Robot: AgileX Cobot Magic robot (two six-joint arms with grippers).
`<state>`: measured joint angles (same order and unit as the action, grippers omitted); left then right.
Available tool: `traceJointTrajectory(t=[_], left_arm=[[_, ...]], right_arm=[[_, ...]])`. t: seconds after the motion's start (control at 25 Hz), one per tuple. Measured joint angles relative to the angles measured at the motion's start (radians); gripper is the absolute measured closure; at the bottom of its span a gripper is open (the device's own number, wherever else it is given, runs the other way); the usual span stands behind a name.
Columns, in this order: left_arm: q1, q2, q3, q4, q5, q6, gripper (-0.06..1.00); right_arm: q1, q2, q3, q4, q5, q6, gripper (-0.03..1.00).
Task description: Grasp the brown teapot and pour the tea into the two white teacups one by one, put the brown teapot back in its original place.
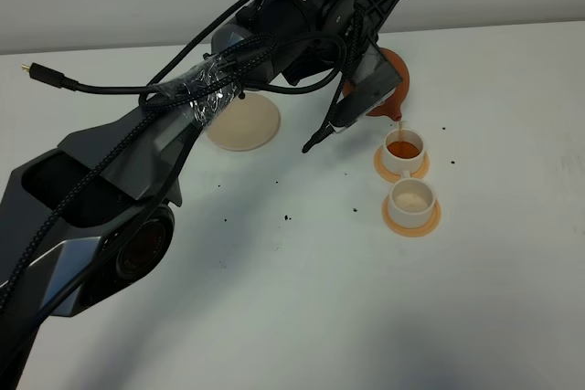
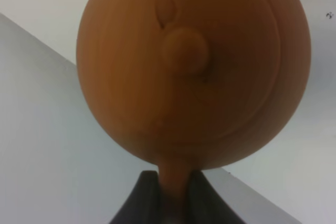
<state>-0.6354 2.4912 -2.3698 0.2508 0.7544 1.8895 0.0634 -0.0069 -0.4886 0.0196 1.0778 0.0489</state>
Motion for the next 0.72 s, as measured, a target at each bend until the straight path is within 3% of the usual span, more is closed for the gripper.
traceJointTrajectory(t=[0.72], left_arm=[[-0.001,0.000,0.000,-0.003,-0.024,0.059,0.82]], right_arm=[[0.000,0.000,0.000,0.000,0.000,0.001,0.72]])
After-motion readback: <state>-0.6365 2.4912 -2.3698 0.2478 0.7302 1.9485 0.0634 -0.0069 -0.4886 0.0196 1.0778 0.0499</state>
